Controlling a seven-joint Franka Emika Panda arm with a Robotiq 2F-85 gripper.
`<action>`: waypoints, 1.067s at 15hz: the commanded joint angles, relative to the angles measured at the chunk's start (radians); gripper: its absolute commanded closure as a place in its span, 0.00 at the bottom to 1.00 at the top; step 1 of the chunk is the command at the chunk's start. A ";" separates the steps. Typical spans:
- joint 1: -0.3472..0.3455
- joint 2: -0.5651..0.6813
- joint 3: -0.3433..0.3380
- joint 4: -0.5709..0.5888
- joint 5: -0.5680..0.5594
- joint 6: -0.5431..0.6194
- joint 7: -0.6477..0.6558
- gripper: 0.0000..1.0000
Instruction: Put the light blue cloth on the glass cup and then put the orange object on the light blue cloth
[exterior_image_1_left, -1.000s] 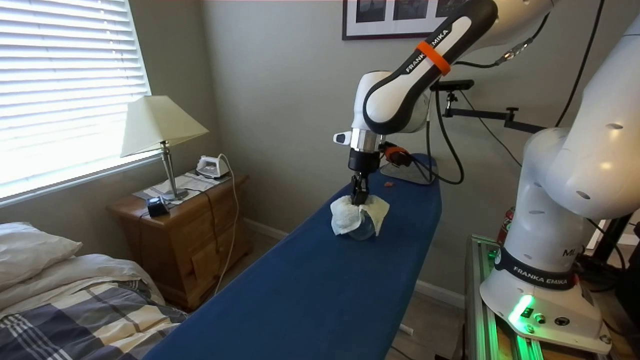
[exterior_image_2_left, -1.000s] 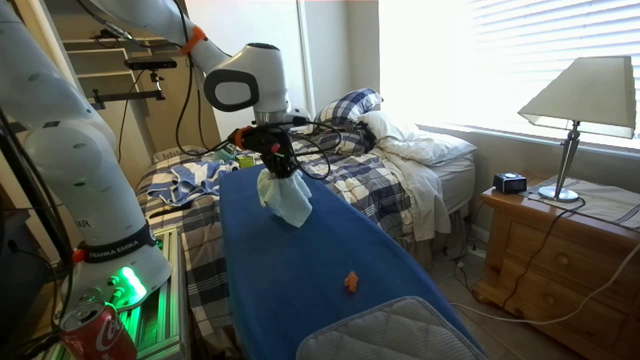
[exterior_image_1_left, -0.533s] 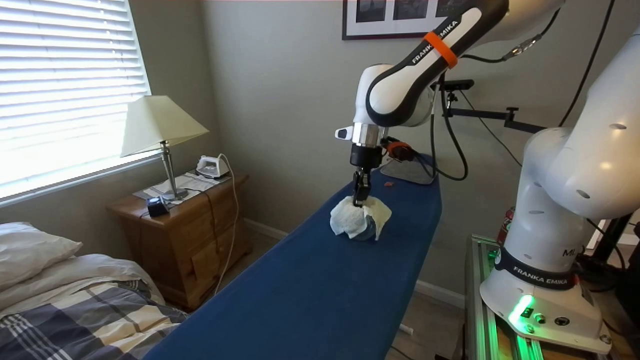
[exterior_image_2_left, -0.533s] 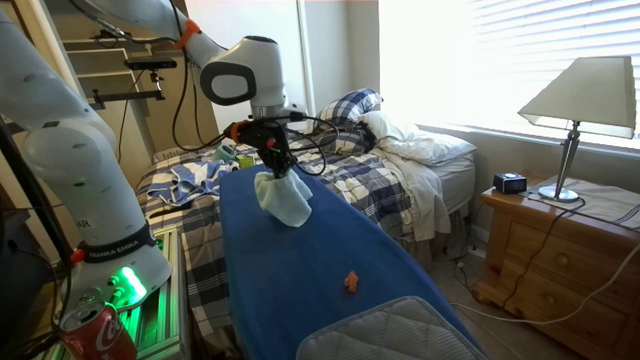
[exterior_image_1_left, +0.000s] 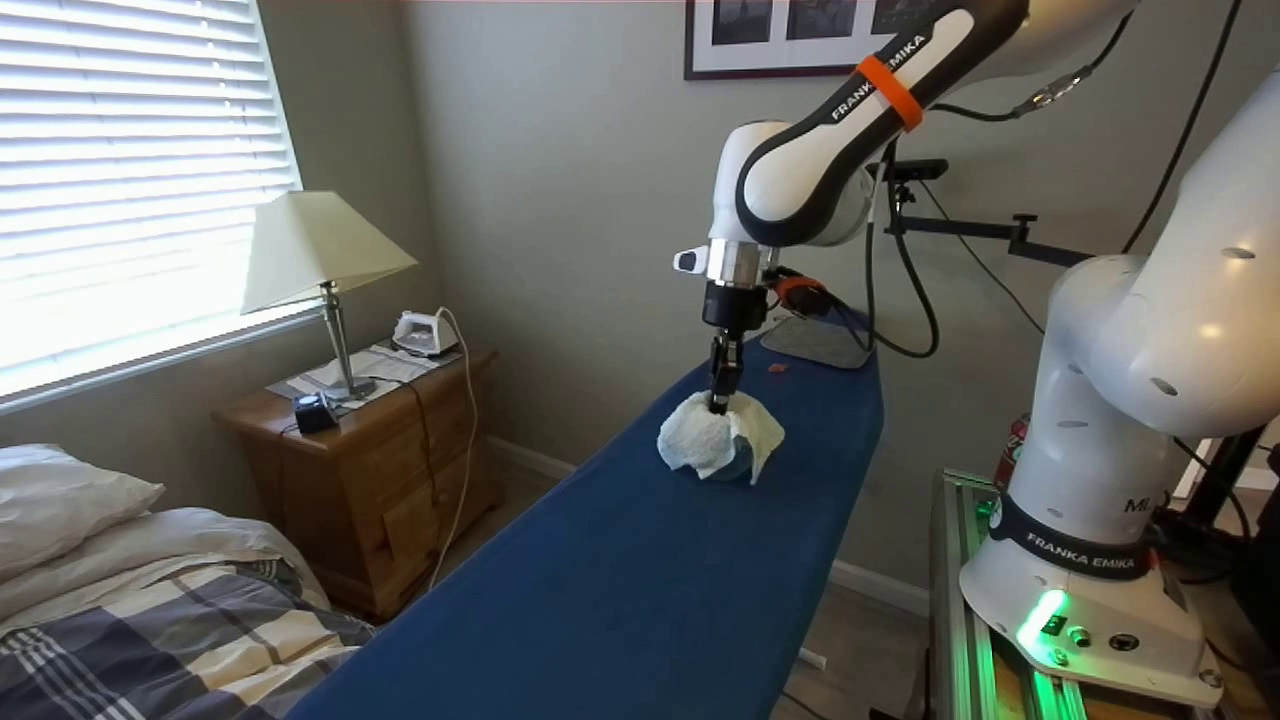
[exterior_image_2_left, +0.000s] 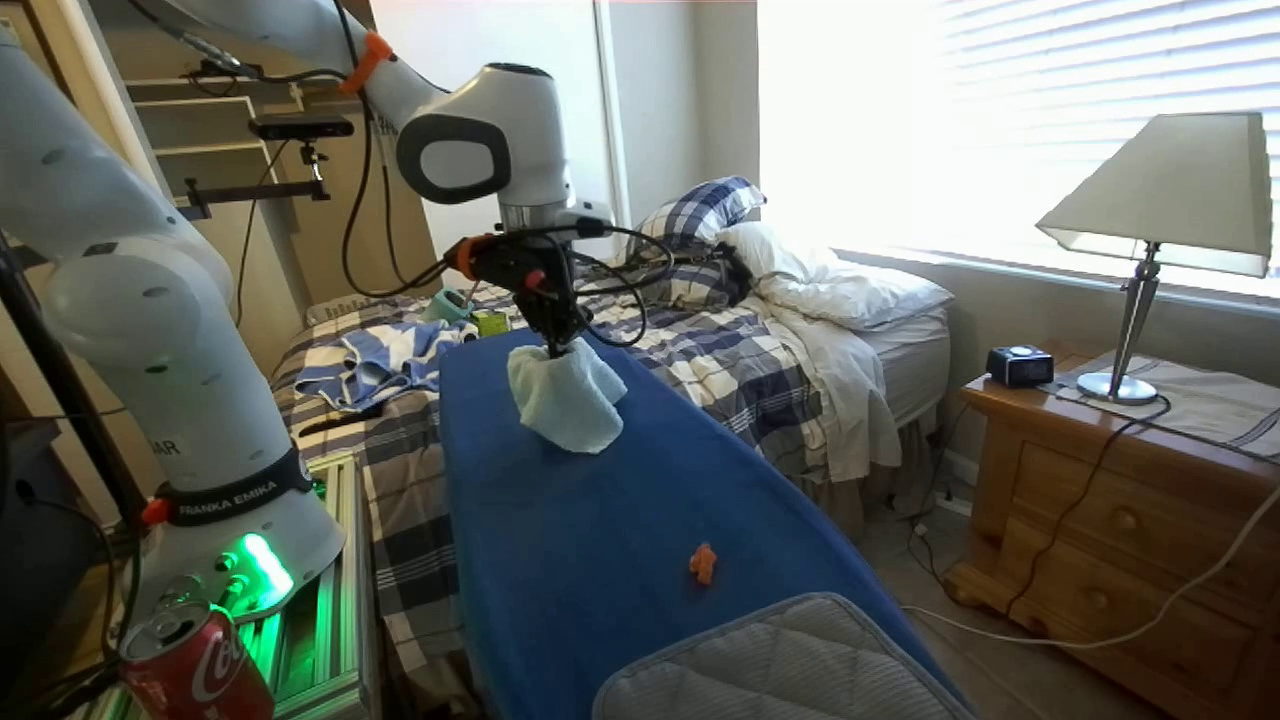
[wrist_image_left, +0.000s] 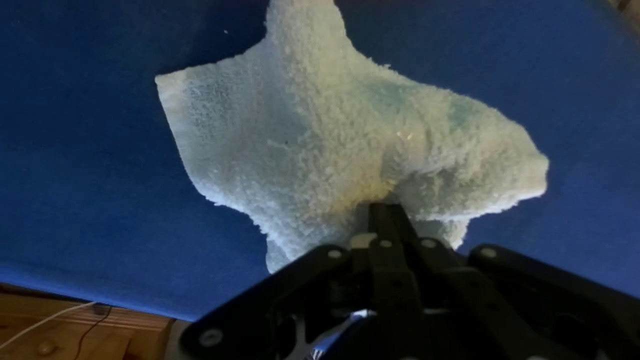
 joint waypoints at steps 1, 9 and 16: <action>-0.012 -0.001 0.003 0.023 -0.023 -0.069 0.035 0.97; -0.024 0.087 -0.005 0.030 -0.009 -0.057 0.024 0.98; -0.023 0.118 -0.007 0.035 0.033 -0.008 0.014 0.98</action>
